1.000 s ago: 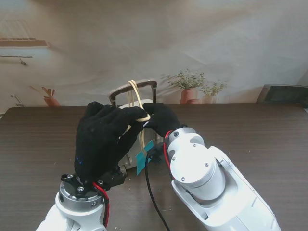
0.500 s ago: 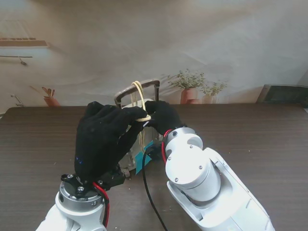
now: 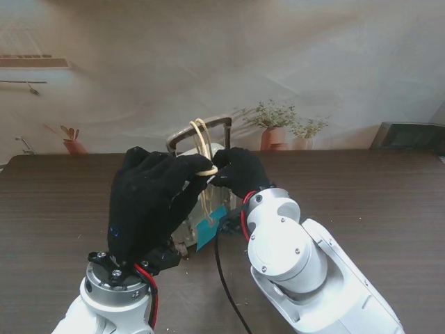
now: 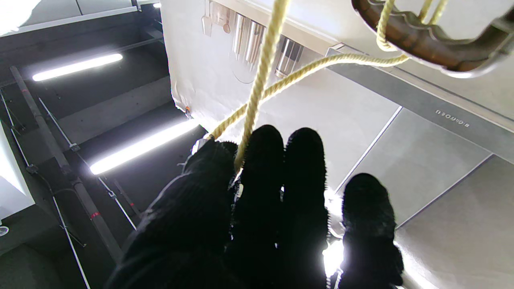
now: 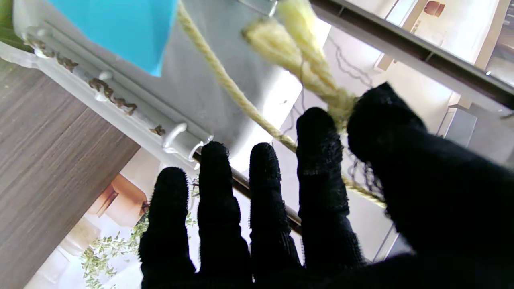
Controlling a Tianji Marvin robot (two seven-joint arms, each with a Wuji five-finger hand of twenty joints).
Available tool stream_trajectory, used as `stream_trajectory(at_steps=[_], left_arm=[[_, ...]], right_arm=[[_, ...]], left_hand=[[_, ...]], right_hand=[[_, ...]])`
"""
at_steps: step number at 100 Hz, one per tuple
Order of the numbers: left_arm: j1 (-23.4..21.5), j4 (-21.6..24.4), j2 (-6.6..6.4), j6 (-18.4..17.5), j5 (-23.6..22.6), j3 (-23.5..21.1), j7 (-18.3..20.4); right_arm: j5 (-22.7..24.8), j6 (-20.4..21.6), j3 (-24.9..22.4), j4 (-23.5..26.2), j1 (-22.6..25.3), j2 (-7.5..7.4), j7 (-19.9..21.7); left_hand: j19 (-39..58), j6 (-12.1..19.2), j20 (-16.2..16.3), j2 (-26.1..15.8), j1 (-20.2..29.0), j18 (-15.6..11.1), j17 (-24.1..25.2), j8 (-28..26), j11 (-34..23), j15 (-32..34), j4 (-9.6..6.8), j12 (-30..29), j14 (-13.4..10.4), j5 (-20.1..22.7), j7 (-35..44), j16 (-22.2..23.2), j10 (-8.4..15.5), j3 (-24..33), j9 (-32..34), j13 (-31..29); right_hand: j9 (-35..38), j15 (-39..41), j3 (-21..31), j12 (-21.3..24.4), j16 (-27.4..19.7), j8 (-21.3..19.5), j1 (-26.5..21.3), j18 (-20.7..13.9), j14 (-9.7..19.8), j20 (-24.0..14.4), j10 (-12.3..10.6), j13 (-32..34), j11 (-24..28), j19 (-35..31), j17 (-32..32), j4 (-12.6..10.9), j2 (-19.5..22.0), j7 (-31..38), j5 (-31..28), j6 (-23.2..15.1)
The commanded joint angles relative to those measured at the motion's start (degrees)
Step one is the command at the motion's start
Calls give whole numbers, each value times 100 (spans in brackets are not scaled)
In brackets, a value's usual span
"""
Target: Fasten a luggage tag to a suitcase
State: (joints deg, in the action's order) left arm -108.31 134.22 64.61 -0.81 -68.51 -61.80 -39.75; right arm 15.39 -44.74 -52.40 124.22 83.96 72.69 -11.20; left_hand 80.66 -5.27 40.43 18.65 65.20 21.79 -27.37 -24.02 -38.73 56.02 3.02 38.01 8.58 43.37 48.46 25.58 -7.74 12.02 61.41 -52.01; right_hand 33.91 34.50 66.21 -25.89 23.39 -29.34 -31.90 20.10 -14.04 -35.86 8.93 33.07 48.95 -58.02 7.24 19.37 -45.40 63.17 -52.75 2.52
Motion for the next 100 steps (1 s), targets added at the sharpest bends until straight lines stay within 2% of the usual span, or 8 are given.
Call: stream_trajectory(at_steps=[1, 24, 37, 61, 81, 85, 91, 100], left_arm=[[-11, 379, 0, 9, -22, 5, 60], [-20, 379, 0, 6, -19, -6, 60], [-180, 363, 3, -108, 60, -267, 136], [-488, 337, -5, -280, 144, -717, 324], [-645, 323, -15, -213, 107, -837, 377], [-674, 324, -21, -175, 71, -846, 381], [-727, 326, -30, -160, 29, -872, 390], [-758, 330, -31, -143, 36, -849, 404]], right_arm=[[3, 65, -46, 89, 97, -89, 120], [60, 285, -210, 391, 302, -308, 541], [167, 388, -284, 548, 433, -425, 771], [241, 397, -344, 640, 540, -497, 922], [236, 409, -357, 649, 557, -508, 948], [237, 419, -357, 648, 559, -510, 950], [225, 419, -357, 648, 558, -509, 953], [222, 414, -350, 651, 558, -513, 965]], left_hand=[[148, 22, 106, -141, 330, 77, 52, 43, -6, -17, -112, 72, -194, 92, 29, 137, -263, -83, -65, 53], [148, 57, 105, -154, 317, 76, 53, 40, -3, -29, -112, 73, -209, 76, 24, 131, -251, -94, -73, 49], [144, 119, 100, -169, 296, 42, 56, 36, -1, -39, -109, 75, -230, 56, 21, 126, -216, -115, -92, 57], [93, 181, 86, -277, 231, -14, 203, 151, 71, -159, -97, 34, -206, 27, -115, 92, -203, -219, -233, 214], [20, 191, 79, -346, 240, -27, 363, 267, 140, -237, -106, 32, -121, -18, -251, 104, -226, -323, -389, 432], [-32, 175, 92, -409, 158, -40, 447, 278, 172, -299, -135, -110, -88, -72, -345, 151, -253, -519, -516, 565], [-163, 121, 85, -479, -266, -82, 697, 334, 279, -456, -157, -267, 19, -241, -569, 176, -326, -854, -840, 934], [-364, 32, 72, -514, -741, -84, 971, 179, 435, -584, -234, -307, 159, -326, -1088, 281, -415, -814, -1196, 1364]], right_hand=[[-213, 73, 314, 86, -46, -386, -307, -84, 81, 71, 49, -24, 107, -81, -76, -249, 206, 350, 176, 113], [-295, 92, 227, 133, -41, -569, -334, -76, 76, 61, 127, -40, 89, -74, -93, -254, 354, 487, 361, 293], [-289, 96, 182, 146, -43, -571, -328, -60, 66, 51, 133, 12, 84, -78, -64, -256, 387, 494, 379, 259], [-243, 83, 145, 168, -47, -570, -386, -38, 37, 39, 160, 68, 63, -83, -23, -273, 416, 491, 393, 330], [-210, 74, 130, 175, -49, -576, -398, -34, 39, 34, 161, 92, 62, -76, -18, -280, 418, 492, 401, 333], [-207, 71, 128, 177, -50, -578, -395, -28, 40, 33, 162, 95, 60, -77, -10, -280, 416, 494, 398, 334], [-203, 68, 133, 180, -50, -578, -404, -25, 39, 32, 162, 98, 55, -75, -9, -284, 416, 493, 397, 333], [-185, 67, 132, 183, -50, -577, -399, -25, 43, 31, 158, 110, 53, -72, -8, -285, 407, 489, 395, 325]])
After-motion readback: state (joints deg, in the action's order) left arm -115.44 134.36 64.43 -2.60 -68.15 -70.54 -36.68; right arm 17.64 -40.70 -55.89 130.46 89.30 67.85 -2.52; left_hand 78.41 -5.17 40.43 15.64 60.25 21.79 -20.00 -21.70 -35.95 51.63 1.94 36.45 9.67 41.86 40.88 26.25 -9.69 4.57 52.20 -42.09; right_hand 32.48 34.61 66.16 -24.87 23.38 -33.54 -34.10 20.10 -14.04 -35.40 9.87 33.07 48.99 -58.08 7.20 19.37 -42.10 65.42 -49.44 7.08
